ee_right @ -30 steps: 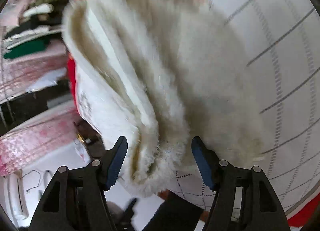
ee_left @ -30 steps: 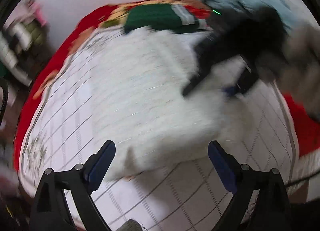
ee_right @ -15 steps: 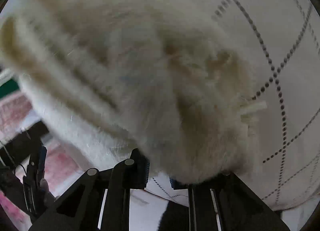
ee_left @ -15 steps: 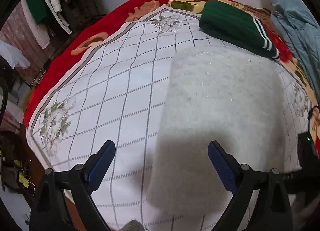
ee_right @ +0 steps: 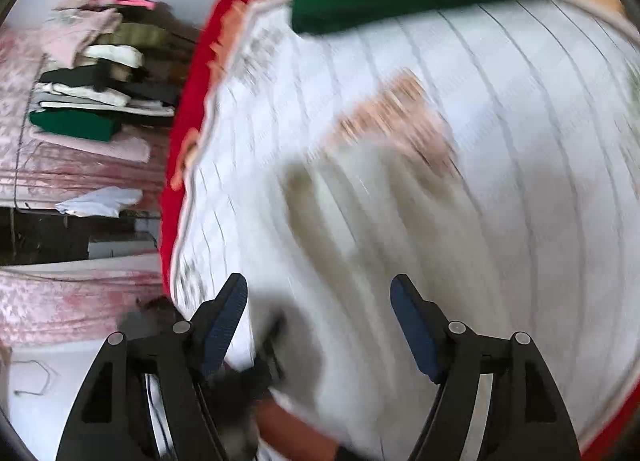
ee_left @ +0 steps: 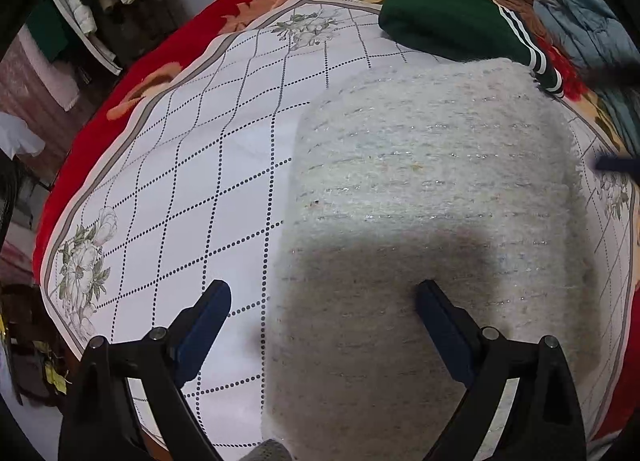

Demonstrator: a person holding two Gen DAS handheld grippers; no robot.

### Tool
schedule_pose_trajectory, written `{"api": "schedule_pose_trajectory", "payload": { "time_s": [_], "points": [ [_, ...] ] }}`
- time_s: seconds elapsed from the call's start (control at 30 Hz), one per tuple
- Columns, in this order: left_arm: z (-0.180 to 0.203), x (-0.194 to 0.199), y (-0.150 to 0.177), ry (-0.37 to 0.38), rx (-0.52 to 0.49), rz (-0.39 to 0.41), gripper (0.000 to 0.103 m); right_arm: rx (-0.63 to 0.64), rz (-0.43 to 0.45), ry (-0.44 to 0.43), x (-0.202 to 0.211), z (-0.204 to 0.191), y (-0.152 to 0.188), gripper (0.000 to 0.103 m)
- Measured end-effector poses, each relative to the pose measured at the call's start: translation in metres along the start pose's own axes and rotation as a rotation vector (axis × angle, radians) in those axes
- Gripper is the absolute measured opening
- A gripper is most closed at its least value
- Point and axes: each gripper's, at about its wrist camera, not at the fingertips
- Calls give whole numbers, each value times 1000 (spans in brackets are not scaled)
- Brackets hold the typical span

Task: Fold large clothes

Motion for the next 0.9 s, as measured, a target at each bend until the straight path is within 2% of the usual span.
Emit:
{"api": "schedule_pose_trajectory", "payload": {
  "time_s": [0.03,0.1,0.13,0.17,0.2,0.27,0.37,0.43,0.47,0.5,0.57,0.63,0.7,0.77,0.83,0.9],
  "points": [
    [0,0,-1,0,-1,-1,95,5,3,7,-7,-4,-9,76],
    [1,1,-2,-6,-13,3,95,51,-1,82,-34,-17,-27,76],
    [2,0,-2,-11,-18,3,95,75,-4,87,-44,-25,-29,61],
    [2,1,-2,-15,-21,5,95,91,-13,108,-54,-31,-29,27],
    [2,0,-2,-14,-21,4,95,94,-30,110,-58,-34,-24,23],
    [0,-1,-1,1,-13,3,95,98,4,97,-47,-27,-17,19],
    [1,-3,1,39,-10,-2,97,20,60,63,-21,-16,-14,18],
    [6,-4,0,47,-25,-5,97,-32,103,146,-12,5,-11,18],
    [9,-5,-1,54,-35,-5,97,-55,106,222,-19,19,-14,18],
    [13,-5,-3,62,-45,-5,97,-98,97,302,-31,37,-19,18],
    [19,-4,-6,65,-61,-1,97,-145,51,376,-52,61,-29,18],
    [23,-4,-9,52,-78,-1,97,-165,30,373,-56,65,-37,20],
    [23,-5,-11,50,-91,-9,97,-178,-6,363,-46,55,-42,26],
    [17,-8,-10,67,-80,-17,97,-180,-3,343,-24,43,-39,42],
    [14,-10,-8,81,-77,-21,97,-142,48,331,3,25,-26,43],
    [11,-12,-7,93,-80,-24,97,-93,66,313,14,10,-10,43]
  ]
}}
Point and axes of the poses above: each gripper's, at about its wrist camera, not at the fingertips, and x roughly against the way its jaws point, z to its right, y to its underside, and after that the axes turned 13 degrees about -x, right-handed
